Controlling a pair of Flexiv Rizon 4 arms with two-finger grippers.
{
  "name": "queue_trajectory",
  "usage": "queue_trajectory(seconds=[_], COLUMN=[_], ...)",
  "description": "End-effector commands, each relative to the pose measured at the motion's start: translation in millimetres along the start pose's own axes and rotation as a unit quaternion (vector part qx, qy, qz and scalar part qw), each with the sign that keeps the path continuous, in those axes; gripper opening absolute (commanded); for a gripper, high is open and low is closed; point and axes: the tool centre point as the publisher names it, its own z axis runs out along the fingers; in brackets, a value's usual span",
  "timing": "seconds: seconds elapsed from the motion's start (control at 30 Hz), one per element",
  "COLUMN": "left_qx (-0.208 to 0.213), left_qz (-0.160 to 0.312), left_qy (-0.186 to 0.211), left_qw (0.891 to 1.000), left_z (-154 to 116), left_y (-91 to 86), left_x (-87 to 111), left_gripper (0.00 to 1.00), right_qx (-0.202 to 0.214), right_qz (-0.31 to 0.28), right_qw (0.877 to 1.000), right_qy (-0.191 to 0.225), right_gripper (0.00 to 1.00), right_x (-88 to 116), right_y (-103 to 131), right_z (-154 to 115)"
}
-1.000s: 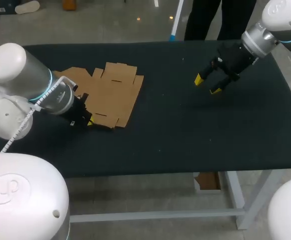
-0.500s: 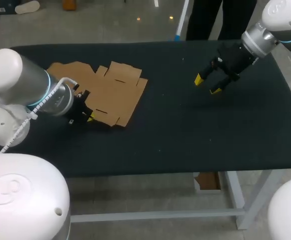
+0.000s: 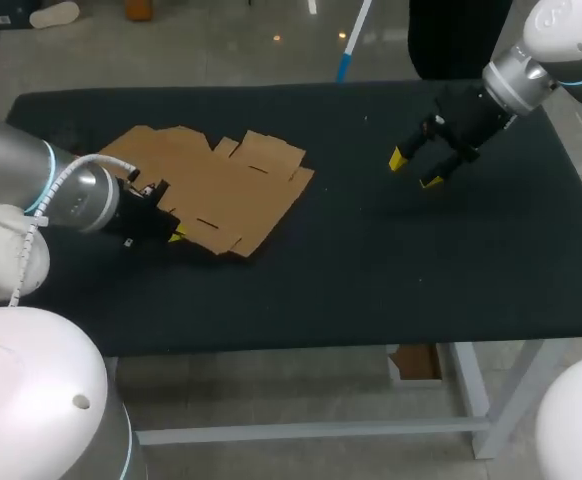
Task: Assemble the packaging by folding the flat box into shape, placing the metal phone stand inside, and closing the box properly
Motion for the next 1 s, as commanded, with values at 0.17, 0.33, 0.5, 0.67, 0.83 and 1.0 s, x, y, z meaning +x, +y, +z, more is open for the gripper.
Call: queue_trajectory(seconds=[0.17, 0.33, 0.5, 0.67, 0.83, 1.0], left_qx=[-0.032, -0.033, -0.007, 0.025, 0.046, 0.061], left_qz=[0.015, 0.013, 0.008, -0.017, -0.045, -0.068], left_qy=[-0.047, -0.067, -0.093, -0.089, -0.084, -0.075], left_qw=[0.998, 0.997, 0.996, 0.996, 0.994, 0.993], left_z=[6, 10, 8, -4, -11, -3], left_y=[-10.5, -11.5, -11.5, -12.7, -13.8, -9.6], left_x=[3.8, 1.4, -2.0, -9.1, -17.1, -23.0], left_gripper=[0.00, 0.48, 1.00, 1.00, 1.00, 0.99], right_qx=[0.001, 0.001, 0.001, 0.001, 0.001, 0.001], right_qz=[-0.001, -0.001, -0.001, -0.001, -0.001, -0.001], right_qw=[1.000, 1.000, 1.000, 1.000, 1.000, 1.000], right_qy=[0.001, 0.001, 0.001, 0.001, 0.001, 0.001], right_gripper=[1.00, 1.00, 1.00, 1.00, 1.00, 1.00], right_x=[0, 0, 0, 0, 0, 0], right_y=[0, 0, 0, 0, 0, 0], right_z=[-1, -1, -1, -1, -1, -1])
